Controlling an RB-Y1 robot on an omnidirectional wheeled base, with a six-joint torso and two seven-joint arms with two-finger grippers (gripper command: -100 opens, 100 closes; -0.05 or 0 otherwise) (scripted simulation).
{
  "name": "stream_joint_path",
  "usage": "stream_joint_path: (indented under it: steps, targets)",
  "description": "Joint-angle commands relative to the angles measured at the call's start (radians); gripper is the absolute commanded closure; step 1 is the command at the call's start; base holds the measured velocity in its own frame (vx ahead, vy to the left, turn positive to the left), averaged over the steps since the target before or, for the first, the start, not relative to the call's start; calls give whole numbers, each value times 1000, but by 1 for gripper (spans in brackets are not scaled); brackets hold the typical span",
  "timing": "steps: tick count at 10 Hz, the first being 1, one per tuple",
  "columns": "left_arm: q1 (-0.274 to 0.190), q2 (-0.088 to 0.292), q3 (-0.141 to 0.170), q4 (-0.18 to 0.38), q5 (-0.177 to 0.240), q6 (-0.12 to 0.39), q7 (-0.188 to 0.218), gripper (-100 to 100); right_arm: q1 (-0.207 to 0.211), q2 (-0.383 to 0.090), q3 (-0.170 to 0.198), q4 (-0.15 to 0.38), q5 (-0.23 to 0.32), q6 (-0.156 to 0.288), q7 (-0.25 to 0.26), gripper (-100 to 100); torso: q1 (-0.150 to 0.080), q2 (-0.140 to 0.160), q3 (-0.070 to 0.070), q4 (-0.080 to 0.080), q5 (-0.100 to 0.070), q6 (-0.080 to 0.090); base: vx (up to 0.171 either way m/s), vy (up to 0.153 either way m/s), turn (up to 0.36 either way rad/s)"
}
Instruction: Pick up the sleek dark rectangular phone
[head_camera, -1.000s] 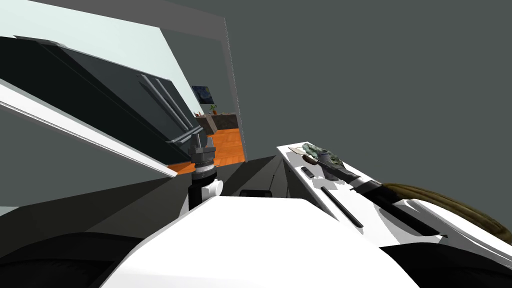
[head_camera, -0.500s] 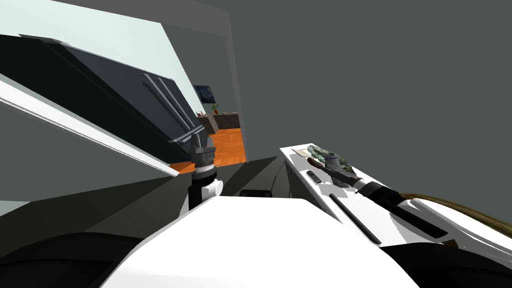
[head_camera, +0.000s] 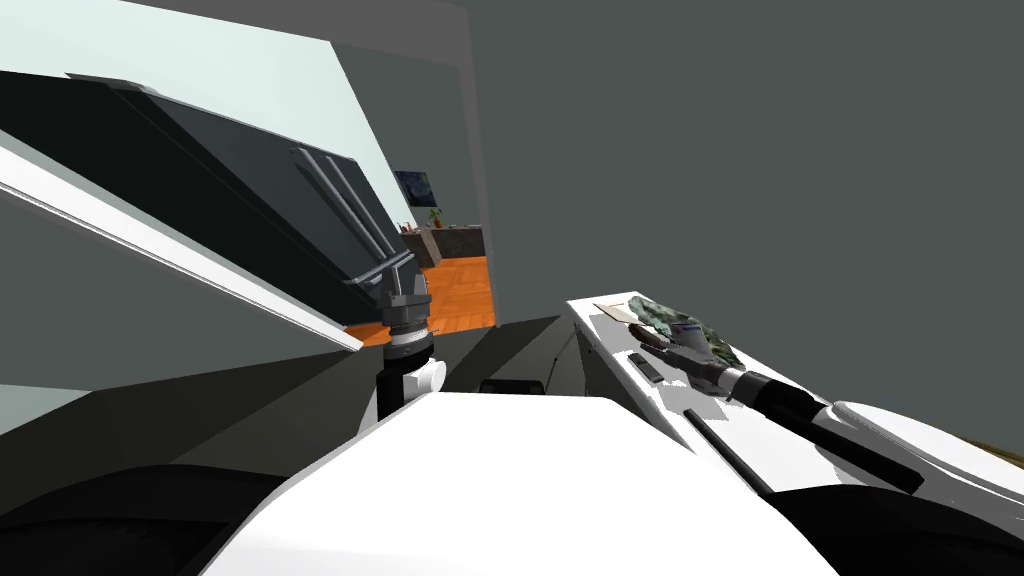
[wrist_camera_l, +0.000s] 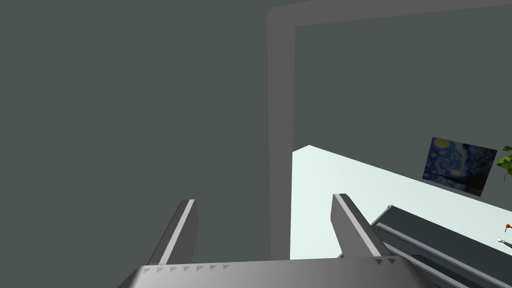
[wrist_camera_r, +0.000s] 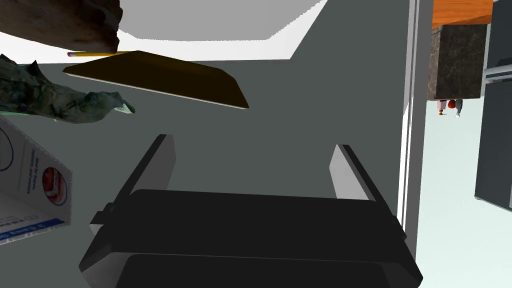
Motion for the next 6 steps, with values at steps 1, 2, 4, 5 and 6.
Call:
stream_joint_path:
  steps: [1,2,4,5,6]
  targets:
    - [0,0,0,0,0,0,0,0,13,-40,29,50,38,-16,-4,-100,0,0,0,0,0,0,85,41,72]
    - [0,0,0,0,0,0,0,0,19,-71,60,86,70,-32,-4,-100,0,-2,-1,0,0,0,143,53,125]
    - [0,0,0,0,0,0,0,0,24,-101,93,138,106,-47,-4,-100,2,-8,-5,-2,1,-1,156,58,75]
    - [0,0,0,0,0,0,0,0,29,-130,126,165,138,-62,-4,-100,1,-6,-4,-2,0,0,87,48,50]
    - [0,0,0,0,0,0,0,0,29,-130,126,178,138,-62,-4,-100,1,-4,-2,-1,0,0,62,43,36]
